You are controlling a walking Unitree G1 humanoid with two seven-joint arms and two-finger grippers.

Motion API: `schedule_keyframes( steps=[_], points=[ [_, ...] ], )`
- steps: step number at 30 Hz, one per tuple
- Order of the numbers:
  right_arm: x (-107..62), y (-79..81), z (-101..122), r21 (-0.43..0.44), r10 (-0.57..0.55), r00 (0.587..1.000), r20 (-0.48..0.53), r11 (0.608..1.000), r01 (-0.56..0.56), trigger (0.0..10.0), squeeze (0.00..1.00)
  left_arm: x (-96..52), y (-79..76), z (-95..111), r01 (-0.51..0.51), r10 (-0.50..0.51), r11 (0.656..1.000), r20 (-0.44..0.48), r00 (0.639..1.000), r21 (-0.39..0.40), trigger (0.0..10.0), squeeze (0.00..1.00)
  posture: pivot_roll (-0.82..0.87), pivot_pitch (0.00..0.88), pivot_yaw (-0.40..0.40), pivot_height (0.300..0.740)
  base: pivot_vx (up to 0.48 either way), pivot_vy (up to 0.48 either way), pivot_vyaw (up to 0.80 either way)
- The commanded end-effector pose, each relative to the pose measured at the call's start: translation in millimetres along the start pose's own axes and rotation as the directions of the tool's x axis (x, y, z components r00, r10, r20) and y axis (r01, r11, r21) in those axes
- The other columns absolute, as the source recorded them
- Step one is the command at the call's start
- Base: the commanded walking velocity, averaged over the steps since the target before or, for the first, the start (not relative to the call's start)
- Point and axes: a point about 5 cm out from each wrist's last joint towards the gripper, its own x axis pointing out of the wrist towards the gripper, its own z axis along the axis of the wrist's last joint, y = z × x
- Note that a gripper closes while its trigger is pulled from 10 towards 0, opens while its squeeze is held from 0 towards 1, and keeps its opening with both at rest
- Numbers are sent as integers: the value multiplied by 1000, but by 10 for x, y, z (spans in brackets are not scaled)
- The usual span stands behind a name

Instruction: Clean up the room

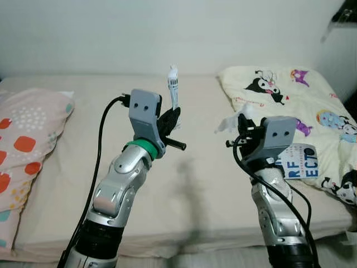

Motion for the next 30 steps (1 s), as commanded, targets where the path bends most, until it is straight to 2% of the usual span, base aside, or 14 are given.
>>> schedule_keyframes(
  steps=[1, 13, 30],
  points=[
    [-41, 75, -65, 10, 18, 1000, -14, 1000, -17, 10000, 0, -20, 18, -86, -6, 7, 1000, -21, 1000, 25, 10000, 0, -28, 41, -4, 740, 0, 0, 0],
    [-16, 159, -61, 30, 40, 999, 0, 999, -39, 10000, 0, -32, 25, -106, -12, 13, 998, -11, 1000, 57, 10000, 0, -24, 34, -2, 740, 0, 0, 0],
    [-17, 180, -49, 30, 39, 999, 10, 999, -39, 10000, 0, -34, 20, -103, -21, 21, 997, 0, 1000, 76, 10000, 0, -25, 42, -1, 740, -400, 0, 0]
  ],
)
